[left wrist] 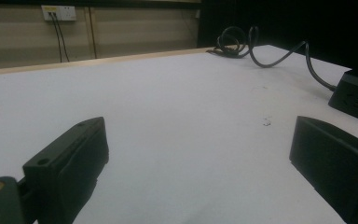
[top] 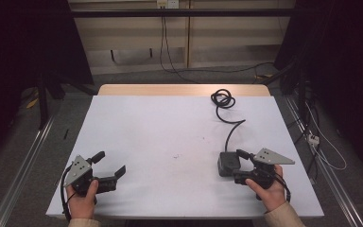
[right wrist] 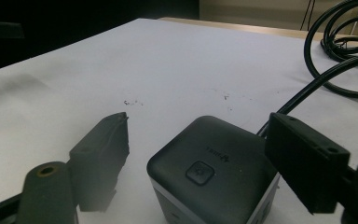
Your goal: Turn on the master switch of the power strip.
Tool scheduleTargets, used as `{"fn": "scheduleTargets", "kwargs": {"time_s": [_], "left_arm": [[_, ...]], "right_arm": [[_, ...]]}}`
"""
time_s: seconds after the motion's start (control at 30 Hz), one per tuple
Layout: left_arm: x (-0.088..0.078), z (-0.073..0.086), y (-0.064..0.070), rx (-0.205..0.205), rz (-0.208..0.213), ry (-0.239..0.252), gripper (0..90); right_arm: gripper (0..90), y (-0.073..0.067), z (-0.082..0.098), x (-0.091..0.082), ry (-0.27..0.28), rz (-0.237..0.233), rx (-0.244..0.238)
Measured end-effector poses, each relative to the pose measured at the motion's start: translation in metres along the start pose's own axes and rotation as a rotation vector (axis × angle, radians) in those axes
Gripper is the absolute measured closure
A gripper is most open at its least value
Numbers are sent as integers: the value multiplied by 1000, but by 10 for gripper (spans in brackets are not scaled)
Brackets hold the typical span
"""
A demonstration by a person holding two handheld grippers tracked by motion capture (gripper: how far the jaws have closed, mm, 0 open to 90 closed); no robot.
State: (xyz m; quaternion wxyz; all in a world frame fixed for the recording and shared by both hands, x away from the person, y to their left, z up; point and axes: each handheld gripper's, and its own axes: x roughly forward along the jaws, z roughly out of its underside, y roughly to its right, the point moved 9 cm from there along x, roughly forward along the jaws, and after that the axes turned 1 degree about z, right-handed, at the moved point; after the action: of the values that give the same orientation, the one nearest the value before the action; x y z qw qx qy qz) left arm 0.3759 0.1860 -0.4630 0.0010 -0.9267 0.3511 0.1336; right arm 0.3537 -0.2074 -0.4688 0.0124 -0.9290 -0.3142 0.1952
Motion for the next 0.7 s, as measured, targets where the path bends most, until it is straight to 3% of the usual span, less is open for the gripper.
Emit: {"fn": "scheduleTargets", "kwargs": {"time_s": [0.7], "left_arm": [[5,-2,2,-1,10,3,43]], "right_arm": [[61,1,5,-9,-11,-25,-14]]}}
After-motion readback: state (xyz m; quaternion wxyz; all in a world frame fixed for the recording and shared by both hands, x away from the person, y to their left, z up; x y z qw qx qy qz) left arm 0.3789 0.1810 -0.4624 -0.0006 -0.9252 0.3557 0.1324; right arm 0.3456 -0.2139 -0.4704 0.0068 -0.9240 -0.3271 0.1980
